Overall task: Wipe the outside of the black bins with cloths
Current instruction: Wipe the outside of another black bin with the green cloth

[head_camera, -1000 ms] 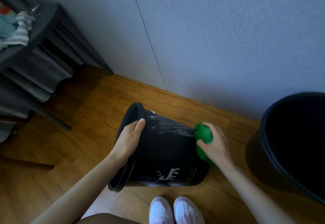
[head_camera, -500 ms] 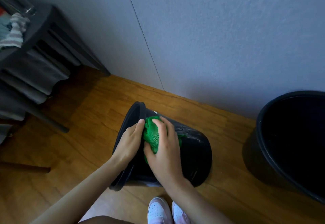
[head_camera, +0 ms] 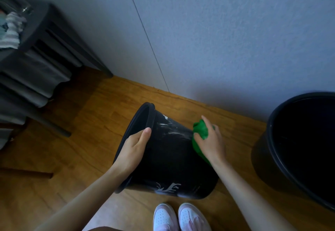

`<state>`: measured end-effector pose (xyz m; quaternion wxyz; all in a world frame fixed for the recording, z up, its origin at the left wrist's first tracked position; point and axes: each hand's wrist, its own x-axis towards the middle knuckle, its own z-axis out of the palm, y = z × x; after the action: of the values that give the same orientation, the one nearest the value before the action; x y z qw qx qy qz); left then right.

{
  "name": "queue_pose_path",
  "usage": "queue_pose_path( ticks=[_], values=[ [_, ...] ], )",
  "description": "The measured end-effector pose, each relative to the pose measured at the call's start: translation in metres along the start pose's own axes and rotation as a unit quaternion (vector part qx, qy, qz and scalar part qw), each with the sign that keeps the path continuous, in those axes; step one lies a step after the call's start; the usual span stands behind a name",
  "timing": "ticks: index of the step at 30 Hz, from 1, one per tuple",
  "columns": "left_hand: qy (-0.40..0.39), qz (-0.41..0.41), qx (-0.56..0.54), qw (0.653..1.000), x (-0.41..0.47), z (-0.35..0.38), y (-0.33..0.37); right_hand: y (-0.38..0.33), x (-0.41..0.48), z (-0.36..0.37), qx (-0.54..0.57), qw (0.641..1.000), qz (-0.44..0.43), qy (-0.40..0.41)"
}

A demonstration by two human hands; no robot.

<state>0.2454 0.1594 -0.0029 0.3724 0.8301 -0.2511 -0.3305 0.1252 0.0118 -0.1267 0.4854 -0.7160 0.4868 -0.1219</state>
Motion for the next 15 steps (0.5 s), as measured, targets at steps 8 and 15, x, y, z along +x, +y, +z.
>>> queue_pose_path(
  ticks=[8, 15],
  values=[
    [0.0, 0.03, 0.046, 0.998, -0.002, 0.002, 0.001, -0.064, -0.06, 0.015, 0.06, 0.983, -0.167, 0.05],
    [0.001, 0.038, 0.059, 0.998, 0.0, 0.006, 0.003, -0.086, -0.041, 0.026, 0.026, 0.976, -0.194, 0.101]
  ],
)
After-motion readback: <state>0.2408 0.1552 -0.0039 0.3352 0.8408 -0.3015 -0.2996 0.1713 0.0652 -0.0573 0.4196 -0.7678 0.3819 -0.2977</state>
